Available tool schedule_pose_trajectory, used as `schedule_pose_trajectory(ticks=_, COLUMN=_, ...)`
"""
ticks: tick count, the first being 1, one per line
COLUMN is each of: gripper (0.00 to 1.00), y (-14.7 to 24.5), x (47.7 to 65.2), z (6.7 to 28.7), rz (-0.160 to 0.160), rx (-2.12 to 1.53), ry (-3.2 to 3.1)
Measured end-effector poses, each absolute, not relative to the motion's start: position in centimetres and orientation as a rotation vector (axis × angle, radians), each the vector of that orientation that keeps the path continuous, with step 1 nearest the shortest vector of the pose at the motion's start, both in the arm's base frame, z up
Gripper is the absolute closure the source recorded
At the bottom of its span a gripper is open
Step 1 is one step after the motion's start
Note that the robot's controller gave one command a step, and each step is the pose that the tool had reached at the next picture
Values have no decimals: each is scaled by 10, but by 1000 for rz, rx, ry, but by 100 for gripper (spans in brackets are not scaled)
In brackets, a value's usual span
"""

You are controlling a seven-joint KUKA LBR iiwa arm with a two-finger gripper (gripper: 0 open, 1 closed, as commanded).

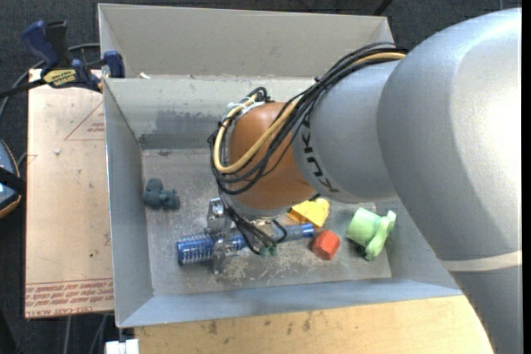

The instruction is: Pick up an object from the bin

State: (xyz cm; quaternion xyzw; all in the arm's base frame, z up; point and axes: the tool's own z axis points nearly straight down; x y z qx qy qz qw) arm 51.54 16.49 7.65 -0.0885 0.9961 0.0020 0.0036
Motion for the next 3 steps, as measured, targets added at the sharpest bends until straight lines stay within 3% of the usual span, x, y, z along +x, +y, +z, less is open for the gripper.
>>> schedule_pose_trajectory(ticks=2, gripper=100, y=165, x=516, z=113, rz=3, rx=-272, ry=3127)
schedule_pose_trajectory(ticks=3, gripper=100, y=166, x=517, z=155, rz=4, rx=-269, ry=3125)
